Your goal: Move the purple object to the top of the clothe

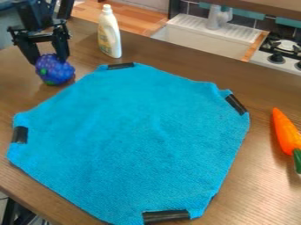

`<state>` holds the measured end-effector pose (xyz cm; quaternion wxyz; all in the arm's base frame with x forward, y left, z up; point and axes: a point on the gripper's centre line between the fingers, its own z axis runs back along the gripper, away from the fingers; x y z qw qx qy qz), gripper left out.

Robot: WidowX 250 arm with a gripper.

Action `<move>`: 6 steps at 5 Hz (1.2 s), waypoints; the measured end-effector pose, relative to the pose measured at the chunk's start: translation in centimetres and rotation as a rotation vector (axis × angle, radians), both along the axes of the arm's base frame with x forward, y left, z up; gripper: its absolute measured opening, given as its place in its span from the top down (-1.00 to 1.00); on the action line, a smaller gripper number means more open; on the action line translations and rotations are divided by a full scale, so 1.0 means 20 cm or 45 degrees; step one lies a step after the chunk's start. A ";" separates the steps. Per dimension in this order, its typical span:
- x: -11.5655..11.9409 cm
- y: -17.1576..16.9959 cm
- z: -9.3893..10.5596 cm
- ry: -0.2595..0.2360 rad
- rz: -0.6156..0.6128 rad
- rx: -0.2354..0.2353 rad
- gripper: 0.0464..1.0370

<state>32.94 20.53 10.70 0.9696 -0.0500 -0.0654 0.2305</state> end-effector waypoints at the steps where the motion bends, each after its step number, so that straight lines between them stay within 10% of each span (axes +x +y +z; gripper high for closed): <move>1: -0.01 -0.02 0.05 -0.021 -0.043 -0.004 -0.58; 3: -0.02 -0.19 0.41 -0.204 -0.188 0.019 0.55; 4: -0.05 -0.28 0.42 -0.199 -0.242 0.005 0.71; 6: -0.11 -0.28 0.38 -0.153 -0.347 0.057 -0.38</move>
